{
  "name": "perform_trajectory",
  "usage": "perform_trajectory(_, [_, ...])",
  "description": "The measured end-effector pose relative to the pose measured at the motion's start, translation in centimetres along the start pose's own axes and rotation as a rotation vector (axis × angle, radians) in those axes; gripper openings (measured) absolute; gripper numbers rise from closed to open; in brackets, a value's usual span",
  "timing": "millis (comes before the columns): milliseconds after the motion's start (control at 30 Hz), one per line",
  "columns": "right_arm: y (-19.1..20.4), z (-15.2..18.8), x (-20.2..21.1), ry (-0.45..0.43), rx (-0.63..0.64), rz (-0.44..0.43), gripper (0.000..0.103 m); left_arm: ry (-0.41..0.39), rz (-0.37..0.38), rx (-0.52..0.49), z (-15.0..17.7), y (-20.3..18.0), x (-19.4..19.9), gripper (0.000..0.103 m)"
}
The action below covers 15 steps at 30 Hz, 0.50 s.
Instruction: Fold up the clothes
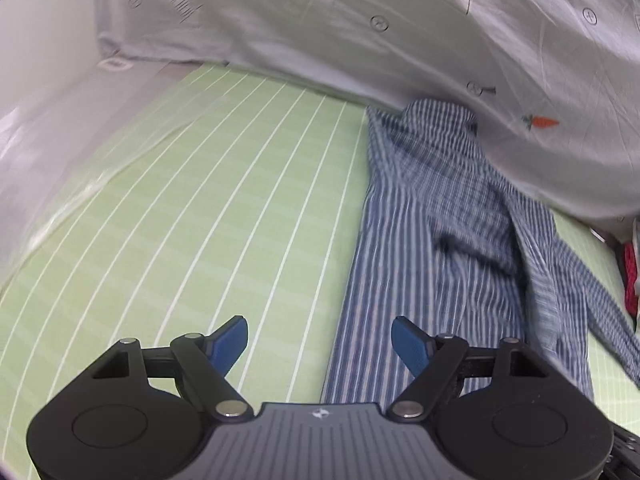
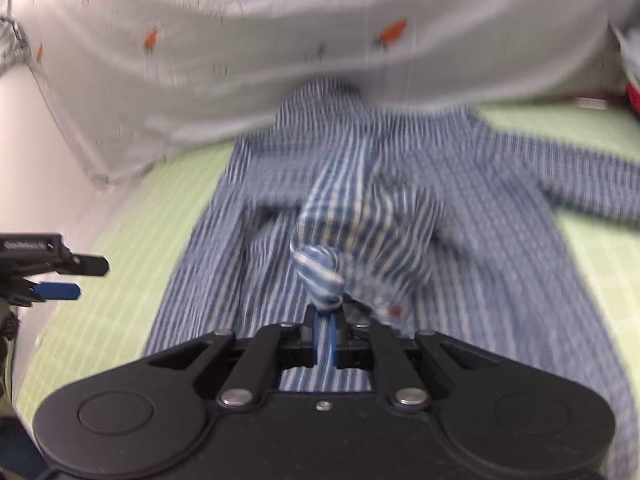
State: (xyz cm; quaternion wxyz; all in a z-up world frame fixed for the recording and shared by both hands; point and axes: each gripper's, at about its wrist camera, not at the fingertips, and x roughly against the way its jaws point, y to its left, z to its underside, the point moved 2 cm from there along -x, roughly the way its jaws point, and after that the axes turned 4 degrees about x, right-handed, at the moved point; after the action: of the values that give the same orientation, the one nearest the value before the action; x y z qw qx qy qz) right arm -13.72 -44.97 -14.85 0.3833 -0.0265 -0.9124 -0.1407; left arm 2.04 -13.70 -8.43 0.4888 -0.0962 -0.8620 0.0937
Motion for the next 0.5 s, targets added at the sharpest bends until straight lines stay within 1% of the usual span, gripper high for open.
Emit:
perform_trajectory(67, [0.3,1.5,0.0,0.041,-0.028,-0.008,0.011,0.004,-0.006,0.008,2.0,0.0,0.7,0.079])
perform_trajectory(100, [0.5,2.0,0.0,0.052,-0.036,-0.007,0.015,0.008,-0.008,0.009,2.8,0.1,1.0,0.079])
perform_trajectory(167, [0.8,2.8,0.4,0.060,-0.042,-0.004,0.022,0.023,-0.011,0.006,4.3,0.3,1.5,0.079])
perform_trajectory(200, [0.8,3.1,0.8,0.058,-0.052,0.002,0.028,0.035,-0.012,0.003,4.8,0.3,1.6,0.079])
perform_trajectory(267, [0.7,3.6,1.9,0.047,-0.087,0.024,0.035,0.048,-0.006,-0.005,5.4,0.3,1.7,0.079])
perform_trajectory(333, [0.5,3.9,2.8,0.031,-0.127,0.065,0.055,0.054,0.004,-0.029,5.6,0.1,1.6,0.080])
perform_trajectory(367, [0.5,4.0,3.2,0.019,-0.141,0.096,0.060,0.053,0.010,-0.050,5.6,-0.2,1.5,0.082])
perform_trajectory(433, [0.4,4.2,4.0,-0.002,-0.149,0.160,0.083,0.053,0.022,-0.094,5.4,-0.9,1.3,0.083])
perform_trajectory(467, [0.3,4.2,4.4,-0.012,-0.148,0.191,0.090,0.056,0.028,-0.109,5.3,-1.4,1.1,0.084])
perform_trajectory(500, [0.3,4.3,4.8,-0.022,-0.147,0.222,0.099,0.059,0.033,-0.125,5.2,-1.8,0.9,0.087])
